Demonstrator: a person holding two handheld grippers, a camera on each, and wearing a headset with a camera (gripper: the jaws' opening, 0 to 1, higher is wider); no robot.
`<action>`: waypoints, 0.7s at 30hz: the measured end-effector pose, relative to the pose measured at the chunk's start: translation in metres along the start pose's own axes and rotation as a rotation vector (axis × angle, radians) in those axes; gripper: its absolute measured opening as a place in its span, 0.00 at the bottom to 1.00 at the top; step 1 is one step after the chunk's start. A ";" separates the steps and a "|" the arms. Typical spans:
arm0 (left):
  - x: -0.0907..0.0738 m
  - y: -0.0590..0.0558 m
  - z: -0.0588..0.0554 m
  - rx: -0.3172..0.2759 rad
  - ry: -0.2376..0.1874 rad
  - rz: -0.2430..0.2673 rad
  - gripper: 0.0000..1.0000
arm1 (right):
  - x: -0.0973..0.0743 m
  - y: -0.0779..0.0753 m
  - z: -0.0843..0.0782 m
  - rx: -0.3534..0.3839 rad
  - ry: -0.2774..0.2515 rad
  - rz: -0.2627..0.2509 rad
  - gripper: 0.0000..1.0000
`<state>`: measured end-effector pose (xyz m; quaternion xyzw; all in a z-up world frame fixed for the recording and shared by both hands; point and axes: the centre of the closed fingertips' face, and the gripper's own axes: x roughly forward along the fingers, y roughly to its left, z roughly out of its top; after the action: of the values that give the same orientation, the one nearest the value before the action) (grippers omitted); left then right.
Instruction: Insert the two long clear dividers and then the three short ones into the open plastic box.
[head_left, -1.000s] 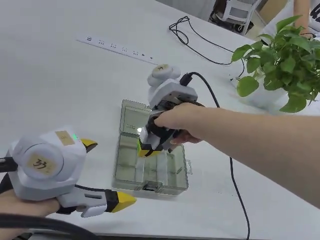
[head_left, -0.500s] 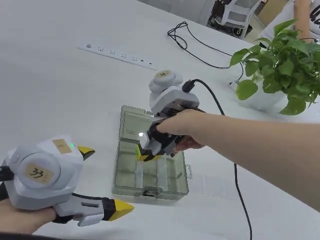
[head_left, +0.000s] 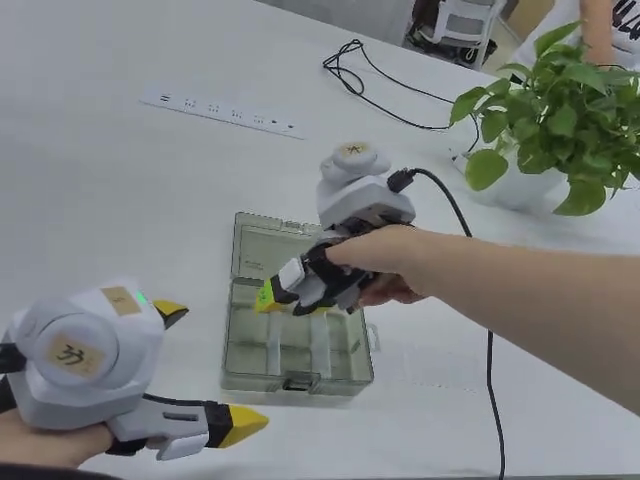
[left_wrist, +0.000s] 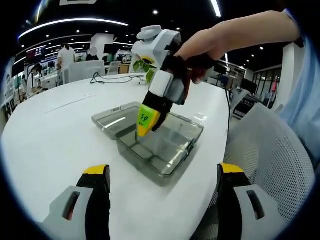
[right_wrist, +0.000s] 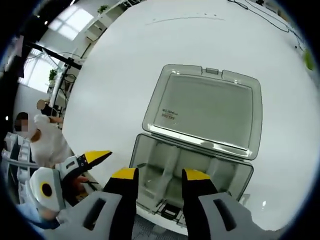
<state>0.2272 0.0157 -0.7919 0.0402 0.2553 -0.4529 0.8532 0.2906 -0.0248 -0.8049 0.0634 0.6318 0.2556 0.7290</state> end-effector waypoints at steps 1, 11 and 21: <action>0.000 0.000 0.001 0.002 -0.002 0.002 0.90 | 0.000 0.004 0.001 0.007 -0.013 0.025 0.38; -0.005 0.001 0.010 -0.008 -0.003 0.024 0.90 | -0.003 0.024 0.000 -0.013 -0.114 0.124 0.67; -0.007 -0.006 0.015 0.000 0.007 0.038 0.90 | -0.009 0.041 -0.003 -0.079 -0.169 0.184 0.85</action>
<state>0.2250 0.0128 -0.7744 0.0464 0.2574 -0.4366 0.8608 0.2748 0.0053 -0.7807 0.1138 0.5492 0.3398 0.7550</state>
